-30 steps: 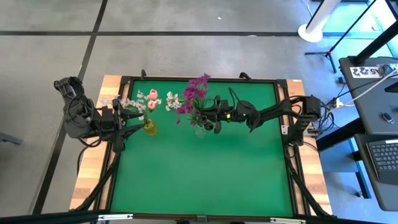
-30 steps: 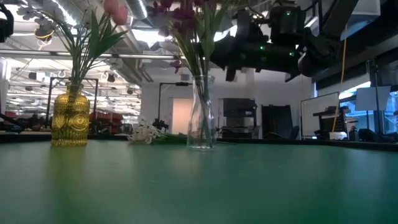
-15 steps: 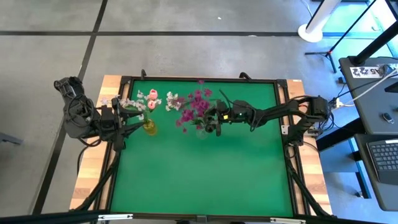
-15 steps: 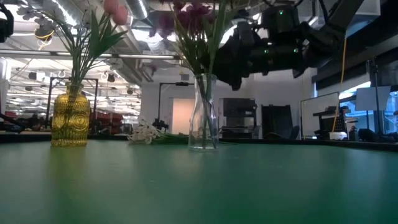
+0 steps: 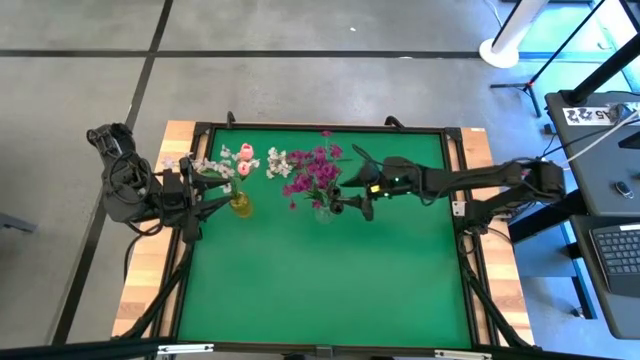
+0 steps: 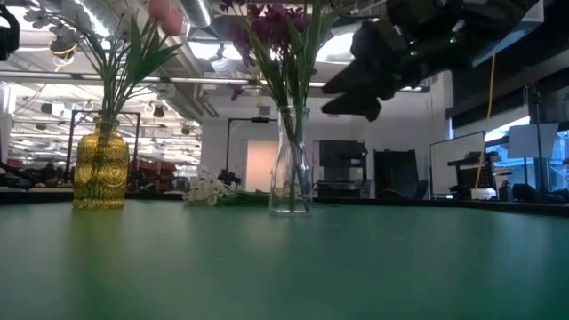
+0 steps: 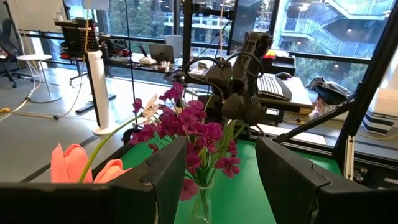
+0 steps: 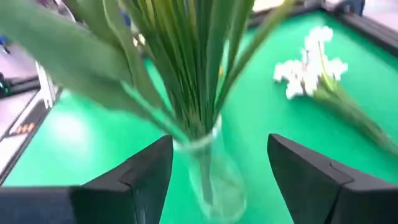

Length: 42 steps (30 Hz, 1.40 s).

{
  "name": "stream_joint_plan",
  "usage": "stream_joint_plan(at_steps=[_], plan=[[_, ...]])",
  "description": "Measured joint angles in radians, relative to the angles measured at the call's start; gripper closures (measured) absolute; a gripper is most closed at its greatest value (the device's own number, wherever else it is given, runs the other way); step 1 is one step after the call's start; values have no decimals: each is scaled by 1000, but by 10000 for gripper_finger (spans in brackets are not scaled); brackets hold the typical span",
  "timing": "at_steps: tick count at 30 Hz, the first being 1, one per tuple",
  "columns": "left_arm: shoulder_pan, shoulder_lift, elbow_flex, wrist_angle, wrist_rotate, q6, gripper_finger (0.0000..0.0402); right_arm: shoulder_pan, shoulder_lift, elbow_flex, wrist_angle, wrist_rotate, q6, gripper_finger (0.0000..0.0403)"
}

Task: Sort flowers into vase by color
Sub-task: Put the white flowers into the yellow vase

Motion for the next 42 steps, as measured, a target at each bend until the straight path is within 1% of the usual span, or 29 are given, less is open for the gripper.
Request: stream_joint_plan(at_steps=[3,5,8,12,14,19,22,25,28,31,33,37,42], plan=[[0,0,0,1,-2,-15,211,0,-37,0,-101,15,-6,142],[0,-3,0,9,0,-23,211,0,-49,0,-167,50,-33,142],[0,-24,20,11,20,-8,211,0,-52,0,-253,127,-86,142],[15,-50,56,14,8,38,211,-1,-51,0,-311,287,-132,142],[37,-67,65,14,7,69,211,-23,-51,0,-307,317,-134,142],[119,-131,67,14,18,157,211,-138,-27,0,-273,276,-174,142],[166,-190,68,45,74,214,211,-222,19,0,-224,203,-227,142],[199,-253,69,56,138,221,211,-291,83,0,-163,137,-284,142],[217,-293,70,56,156,245,211,-336,162,33,-139,80,-333,142],[223,-316,69,62,161,281,211,-351,253,112,-147,39,-375,142],[223,-326,70,68,184,286,211,-350,322,184,-181,30,-400,142],[223,-325,53,66,249,275,211,-348,447,353,-310,-8,-453,142],[223,-326,-1,64,249,249,211,-361,567,535,-493,2,-502,142]])
